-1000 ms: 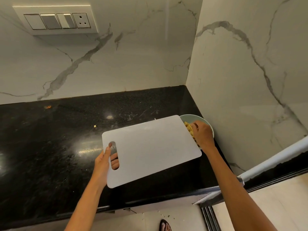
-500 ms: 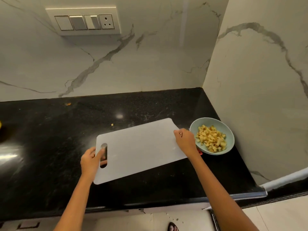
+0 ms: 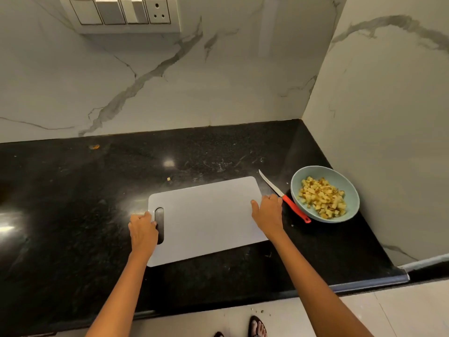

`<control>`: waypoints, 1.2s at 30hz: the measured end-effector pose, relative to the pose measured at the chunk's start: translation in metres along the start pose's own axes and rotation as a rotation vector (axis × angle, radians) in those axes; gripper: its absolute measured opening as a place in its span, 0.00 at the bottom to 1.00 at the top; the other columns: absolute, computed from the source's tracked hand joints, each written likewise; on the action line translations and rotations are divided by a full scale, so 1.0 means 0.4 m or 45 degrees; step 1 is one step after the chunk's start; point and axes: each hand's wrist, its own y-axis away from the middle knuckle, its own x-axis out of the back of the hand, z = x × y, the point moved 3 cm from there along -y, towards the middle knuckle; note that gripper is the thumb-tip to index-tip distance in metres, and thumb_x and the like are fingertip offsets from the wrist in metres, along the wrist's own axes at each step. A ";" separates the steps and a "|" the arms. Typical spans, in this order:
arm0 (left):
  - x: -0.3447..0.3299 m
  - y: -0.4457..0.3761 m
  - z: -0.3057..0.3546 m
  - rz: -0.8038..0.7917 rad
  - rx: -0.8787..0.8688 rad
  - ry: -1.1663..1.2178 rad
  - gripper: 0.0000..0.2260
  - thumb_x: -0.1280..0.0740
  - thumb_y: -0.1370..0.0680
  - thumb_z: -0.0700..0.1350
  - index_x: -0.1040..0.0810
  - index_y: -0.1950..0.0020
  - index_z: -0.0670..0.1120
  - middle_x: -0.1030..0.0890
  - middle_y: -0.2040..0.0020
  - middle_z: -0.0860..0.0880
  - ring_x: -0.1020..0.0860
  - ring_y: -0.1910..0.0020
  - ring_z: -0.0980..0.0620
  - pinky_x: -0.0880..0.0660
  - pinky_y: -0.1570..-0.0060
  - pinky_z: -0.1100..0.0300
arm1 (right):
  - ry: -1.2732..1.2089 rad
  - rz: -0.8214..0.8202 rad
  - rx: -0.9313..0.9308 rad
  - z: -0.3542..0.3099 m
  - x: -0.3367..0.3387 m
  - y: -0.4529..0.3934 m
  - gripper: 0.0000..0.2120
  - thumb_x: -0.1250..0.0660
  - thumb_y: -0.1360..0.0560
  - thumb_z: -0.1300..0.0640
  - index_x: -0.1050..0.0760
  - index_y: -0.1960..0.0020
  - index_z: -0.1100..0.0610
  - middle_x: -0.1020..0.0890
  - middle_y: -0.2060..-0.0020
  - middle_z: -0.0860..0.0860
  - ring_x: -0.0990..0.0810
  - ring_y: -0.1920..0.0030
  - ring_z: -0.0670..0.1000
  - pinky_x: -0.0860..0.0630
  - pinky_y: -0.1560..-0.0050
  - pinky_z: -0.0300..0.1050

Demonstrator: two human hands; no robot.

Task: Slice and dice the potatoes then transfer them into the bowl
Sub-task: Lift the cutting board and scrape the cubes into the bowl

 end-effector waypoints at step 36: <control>-0.021 0.105 0.187 0.127 -0.275 0.140 0.21 0.38 0.23 0.35 0.33 0.30 0.39 0.29 0.37 0.38 0.33 0.38 0.40 0.31 0.43 0.47 | 0.587 0.151 0.105 0.075 0.034 0.077 0.10 0.45 0.19 0.61 0.33 0.39 0.61 0.26 0.44 0.57 0.28 0.44 0.53 0.28 0.47 0.41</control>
